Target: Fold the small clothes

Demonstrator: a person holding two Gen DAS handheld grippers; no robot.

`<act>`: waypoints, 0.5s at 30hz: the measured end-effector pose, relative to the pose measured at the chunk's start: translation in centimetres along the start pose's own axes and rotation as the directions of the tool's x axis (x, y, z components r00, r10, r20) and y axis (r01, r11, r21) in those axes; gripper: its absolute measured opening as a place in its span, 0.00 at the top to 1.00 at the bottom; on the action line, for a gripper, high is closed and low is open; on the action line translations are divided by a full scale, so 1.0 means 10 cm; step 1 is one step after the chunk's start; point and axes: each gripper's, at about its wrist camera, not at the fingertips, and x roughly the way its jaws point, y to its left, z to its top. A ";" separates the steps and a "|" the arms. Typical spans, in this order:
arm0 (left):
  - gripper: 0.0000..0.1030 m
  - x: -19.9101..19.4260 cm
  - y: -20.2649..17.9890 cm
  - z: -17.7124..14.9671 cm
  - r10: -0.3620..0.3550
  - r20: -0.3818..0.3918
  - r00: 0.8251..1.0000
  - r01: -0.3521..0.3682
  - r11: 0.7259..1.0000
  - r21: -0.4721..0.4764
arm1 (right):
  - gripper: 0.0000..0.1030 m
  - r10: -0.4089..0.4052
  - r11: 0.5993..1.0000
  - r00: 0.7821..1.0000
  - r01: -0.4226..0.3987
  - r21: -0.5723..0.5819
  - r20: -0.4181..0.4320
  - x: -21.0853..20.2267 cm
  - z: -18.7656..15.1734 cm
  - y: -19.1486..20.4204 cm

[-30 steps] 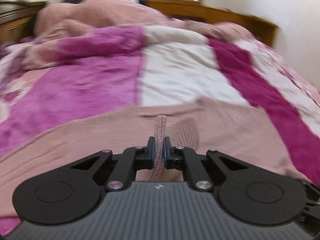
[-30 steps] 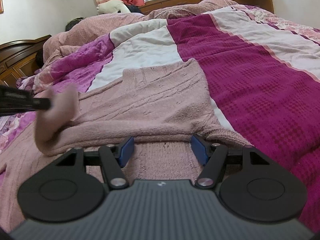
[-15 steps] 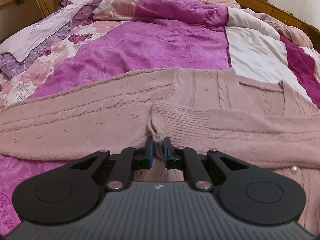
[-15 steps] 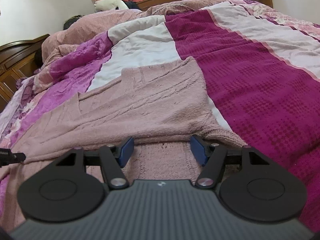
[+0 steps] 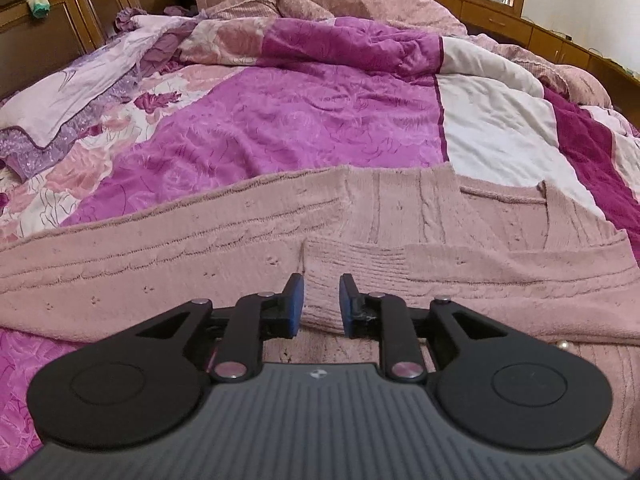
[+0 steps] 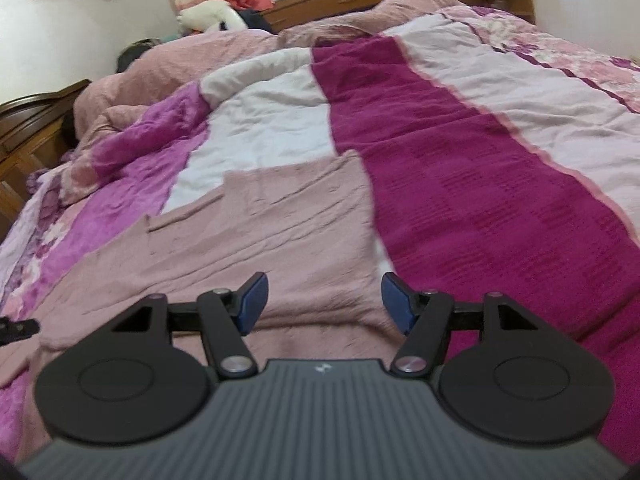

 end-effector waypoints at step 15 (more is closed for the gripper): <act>0.73 -0.12 0.05 0.04 0.009 0.029 1.000 -0.009 1.000 -0.010 | 0.47 -0.126 0.984 0.991 0.118 -0.136 -0.046 0.26 -0.10 -0.03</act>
